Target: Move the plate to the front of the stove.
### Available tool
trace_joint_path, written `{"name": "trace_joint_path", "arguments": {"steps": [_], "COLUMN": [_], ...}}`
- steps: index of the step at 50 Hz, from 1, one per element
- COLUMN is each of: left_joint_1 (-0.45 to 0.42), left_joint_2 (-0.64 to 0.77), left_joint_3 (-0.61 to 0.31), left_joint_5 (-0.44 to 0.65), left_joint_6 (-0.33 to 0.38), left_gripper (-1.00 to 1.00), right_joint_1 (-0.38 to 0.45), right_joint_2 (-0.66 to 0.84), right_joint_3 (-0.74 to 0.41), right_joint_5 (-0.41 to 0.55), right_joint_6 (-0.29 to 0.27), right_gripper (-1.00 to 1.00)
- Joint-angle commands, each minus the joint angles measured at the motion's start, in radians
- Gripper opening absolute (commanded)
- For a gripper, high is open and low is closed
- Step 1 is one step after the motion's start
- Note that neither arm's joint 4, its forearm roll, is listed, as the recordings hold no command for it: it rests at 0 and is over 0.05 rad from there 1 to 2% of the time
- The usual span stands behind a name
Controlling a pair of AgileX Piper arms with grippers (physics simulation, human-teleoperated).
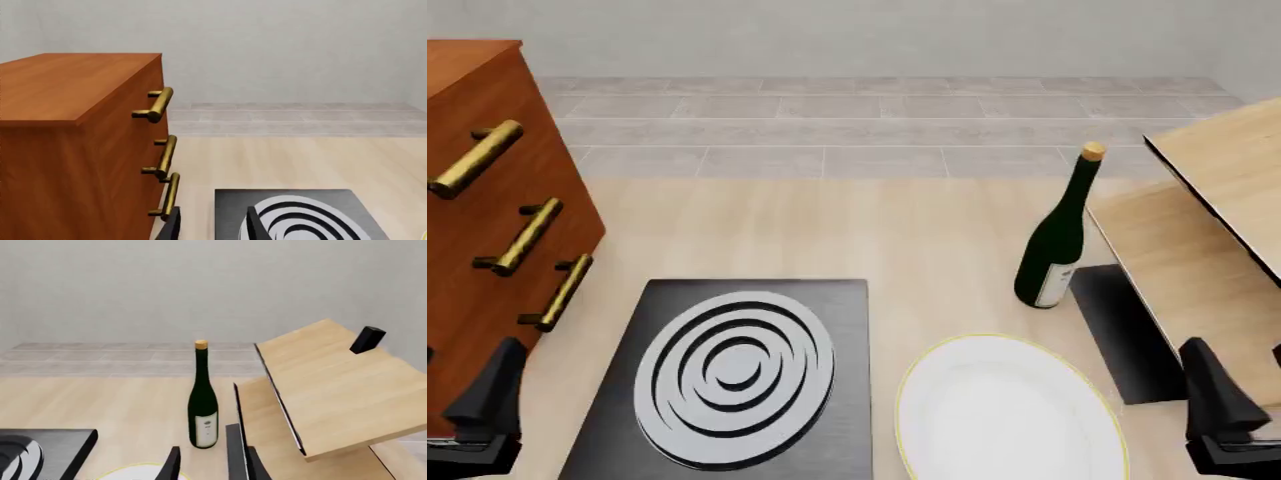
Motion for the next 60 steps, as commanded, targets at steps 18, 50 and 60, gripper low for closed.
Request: {"name": "trace_joint_path", "arguments": {"steps": [18,50,60], "left_joint_1": [0.015,0.017,0.021], "left_joint_2": [0.006,0.023,0.008], "left_joint_3": [0.0,0.0,0.0], "left_joint_5": [0.003,-0.001,0.014], "left_joint_6": [0.015,0.023,0.023], "left_gripper": [1.0,1.0,1.0], "right_joint_1": [0.06,0.067,0.077], "right_joint_2": [0.003,0.17,0.211], "right_joint_3": [-0.051,-0.313,-0.341], "right_joint_5": [0.061,0.344,0.441], "right_joint_6": [-0.012,0.033,0.086], "right_gripper": [1.0,1.0,1.0]}}
